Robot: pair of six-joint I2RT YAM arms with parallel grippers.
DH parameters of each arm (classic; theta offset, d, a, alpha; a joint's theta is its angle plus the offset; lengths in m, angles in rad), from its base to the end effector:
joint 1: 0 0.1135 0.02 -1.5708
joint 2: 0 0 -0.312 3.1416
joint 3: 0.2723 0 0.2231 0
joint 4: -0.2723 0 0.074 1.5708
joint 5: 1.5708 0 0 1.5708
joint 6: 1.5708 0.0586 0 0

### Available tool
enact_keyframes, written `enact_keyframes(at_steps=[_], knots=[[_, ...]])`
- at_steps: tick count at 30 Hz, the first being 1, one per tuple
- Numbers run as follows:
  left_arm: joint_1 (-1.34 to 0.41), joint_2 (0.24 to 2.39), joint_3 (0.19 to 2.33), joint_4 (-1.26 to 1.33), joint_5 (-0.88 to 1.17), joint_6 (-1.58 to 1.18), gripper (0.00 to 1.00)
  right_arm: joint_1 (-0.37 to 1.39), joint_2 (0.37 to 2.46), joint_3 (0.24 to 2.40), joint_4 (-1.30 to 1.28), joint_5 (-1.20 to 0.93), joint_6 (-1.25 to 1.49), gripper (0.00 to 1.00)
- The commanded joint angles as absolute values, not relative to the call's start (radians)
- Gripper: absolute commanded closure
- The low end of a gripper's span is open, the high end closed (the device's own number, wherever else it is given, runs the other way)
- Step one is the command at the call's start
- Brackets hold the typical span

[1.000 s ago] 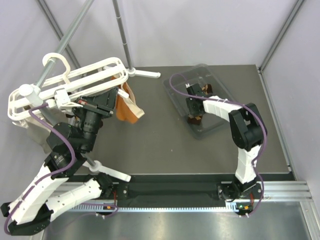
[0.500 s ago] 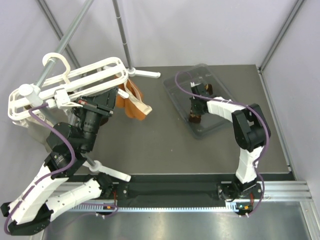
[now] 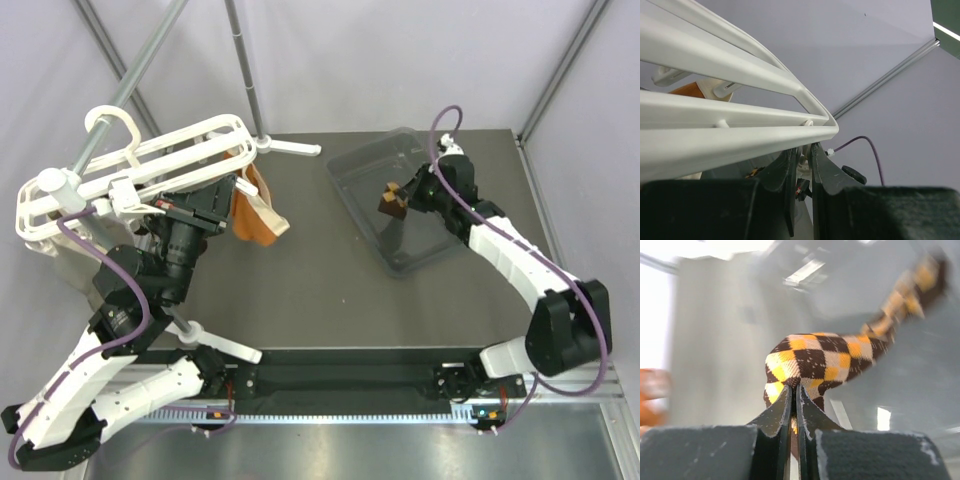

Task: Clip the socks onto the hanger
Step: Pick up the sock from the bin, then clamp the sock onto the hanger.

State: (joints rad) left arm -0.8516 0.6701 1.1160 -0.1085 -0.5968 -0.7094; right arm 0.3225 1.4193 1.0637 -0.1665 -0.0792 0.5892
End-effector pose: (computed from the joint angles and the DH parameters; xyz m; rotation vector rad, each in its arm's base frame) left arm 0.0637 -0.0227 0.4946 -0.4500 1.2793 -0.9629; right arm 0.2926 0.1027 0.3373 0.2375 2.1416 0.6251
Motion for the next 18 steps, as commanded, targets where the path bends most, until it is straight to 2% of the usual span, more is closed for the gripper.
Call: enact_keyframes(at_steps=[1, 8, 18], knots=[[-0.857, 0.673, 1.106, -0.13, -0.569, -0.721, 1.0, 0.354, 1.335, 1.043, -0.054, -0.21, 0.75, 1.0], [-0.856, 0.673, 1.109, -0.132, -0.566, -0.715, 1.0, 0.465, 1.229, 1.06, 0.049, -0.235, 0.877, 1.0], [-0.856, 0.692, 1.109, -0.123, -0.552, -0.718, 1.0, 0.696, 1.21, 1.156, 0.244, -0.222, 0.945, 1.0]])
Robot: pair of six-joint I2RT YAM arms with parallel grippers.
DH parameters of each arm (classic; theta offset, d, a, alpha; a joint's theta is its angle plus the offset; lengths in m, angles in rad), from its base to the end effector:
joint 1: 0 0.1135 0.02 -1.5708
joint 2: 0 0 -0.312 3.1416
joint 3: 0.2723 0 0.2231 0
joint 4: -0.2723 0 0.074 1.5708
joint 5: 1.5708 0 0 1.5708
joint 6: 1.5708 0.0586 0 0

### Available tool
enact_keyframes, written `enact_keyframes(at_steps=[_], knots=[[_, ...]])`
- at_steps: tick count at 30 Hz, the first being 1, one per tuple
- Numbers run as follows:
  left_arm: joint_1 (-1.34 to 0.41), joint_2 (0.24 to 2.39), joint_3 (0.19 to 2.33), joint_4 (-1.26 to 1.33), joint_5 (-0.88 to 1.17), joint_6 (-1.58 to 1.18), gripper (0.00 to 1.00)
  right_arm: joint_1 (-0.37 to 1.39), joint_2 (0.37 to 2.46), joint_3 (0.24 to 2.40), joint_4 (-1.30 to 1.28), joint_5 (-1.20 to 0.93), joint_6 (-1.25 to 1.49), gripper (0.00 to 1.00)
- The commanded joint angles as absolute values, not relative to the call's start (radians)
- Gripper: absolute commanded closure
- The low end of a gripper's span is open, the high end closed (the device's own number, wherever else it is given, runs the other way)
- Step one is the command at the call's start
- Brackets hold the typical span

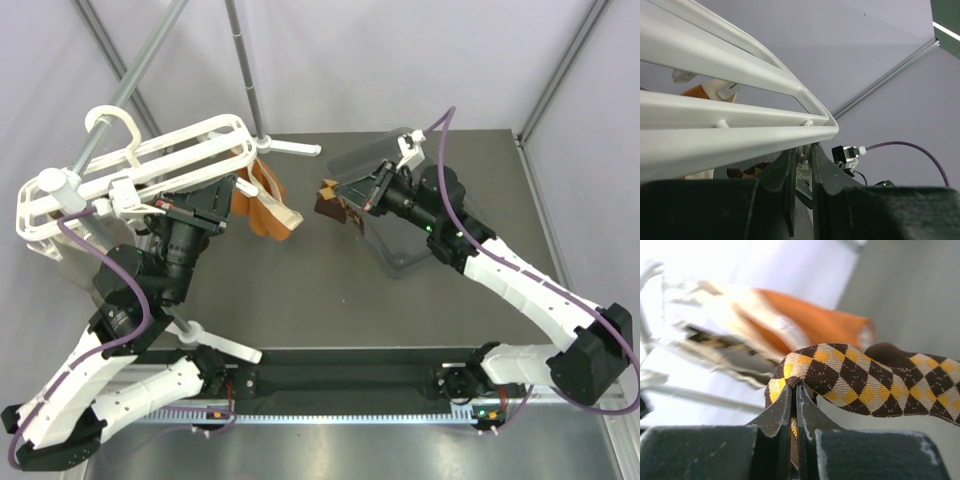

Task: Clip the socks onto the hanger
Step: Clamp the sock onto the hanger.

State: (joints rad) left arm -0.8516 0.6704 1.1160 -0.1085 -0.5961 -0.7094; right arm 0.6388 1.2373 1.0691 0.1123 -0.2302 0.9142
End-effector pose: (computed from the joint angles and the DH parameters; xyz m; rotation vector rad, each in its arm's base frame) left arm 0.0637 -0.0228 0.4946 -0.4493 1.2797 -0.9632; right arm 0.2093 0.1721 0.4242 0.0522 1.8122 1.3429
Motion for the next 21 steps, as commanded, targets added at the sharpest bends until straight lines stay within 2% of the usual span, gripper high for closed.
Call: enact_keyframes(at_steps=[1, 21], knots=[[-0.856, 0.693, 1.108, -0.121, -0.549, -0.721, 1.0, 0.706, 1.218, 1.19, 0.245, -0.224, 0.945, 1.0], [-0.856, 0.695, 1.101, -0.126, -0.557, -0.735, 1.0, 0.861, 1.396, 1.4, 0.296, -0.212, 0.92, 1.0]])
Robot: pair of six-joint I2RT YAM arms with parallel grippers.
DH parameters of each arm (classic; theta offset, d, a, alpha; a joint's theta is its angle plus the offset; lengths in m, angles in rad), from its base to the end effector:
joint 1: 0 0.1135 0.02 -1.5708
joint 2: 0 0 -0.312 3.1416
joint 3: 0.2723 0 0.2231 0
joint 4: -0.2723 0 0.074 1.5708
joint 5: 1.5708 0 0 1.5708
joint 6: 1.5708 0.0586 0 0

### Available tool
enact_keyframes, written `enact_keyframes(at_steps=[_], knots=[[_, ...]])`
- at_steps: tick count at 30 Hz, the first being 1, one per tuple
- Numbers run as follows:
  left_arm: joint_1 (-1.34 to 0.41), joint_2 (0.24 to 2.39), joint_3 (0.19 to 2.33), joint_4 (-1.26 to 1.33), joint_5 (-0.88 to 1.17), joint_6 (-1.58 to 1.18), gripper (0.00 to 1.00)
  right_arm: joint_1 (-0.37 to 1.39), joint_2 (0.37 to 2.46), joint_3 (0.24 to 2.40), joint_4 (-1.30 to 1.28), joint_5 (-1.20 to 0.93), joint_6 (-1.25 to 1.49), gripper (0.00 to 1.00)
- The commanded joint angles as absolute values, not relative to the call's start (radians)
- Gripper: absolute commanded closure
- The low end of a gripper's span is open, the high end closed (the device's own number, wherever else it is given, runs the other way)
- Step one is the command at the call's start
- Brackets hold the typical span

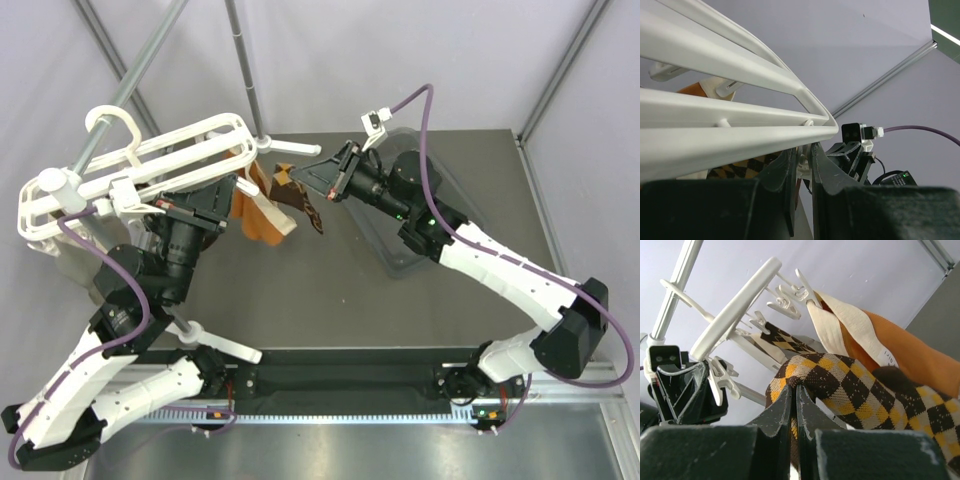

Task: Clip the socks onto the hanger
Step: Clamp the sock onto the hanger.

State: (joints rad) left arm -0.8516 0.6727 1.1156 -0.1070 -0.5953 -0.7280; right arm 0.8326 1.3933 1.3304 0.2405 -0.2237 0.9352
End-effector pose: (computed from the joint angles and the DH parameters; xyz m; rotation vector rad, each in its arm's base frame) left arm 0.0643 -0.0236 0.4946 -0.4610 1.2787 -0.9786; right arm 0.2005 0.2397 0.4901 -0.1319 1.6012 1.5853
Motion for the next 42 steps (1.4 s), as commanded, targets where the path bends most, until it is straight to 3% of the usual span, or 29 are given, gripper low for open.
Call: enact_keyframes(at_steps=[1, 42], knots=[[-0.856, 0.696, 1.101, -0.126, -0.558, -0.733, 1.0, 0.865, 1.399, 1.413, 0.296, -0.213, 0.92, 1.0], [-0.856, 0.689, 1.088, -0.124, -0.545, -0.742, 1.0, 0.943, 1.488, 1.525, 0.341, -0.224, 0.936, 1.0]])
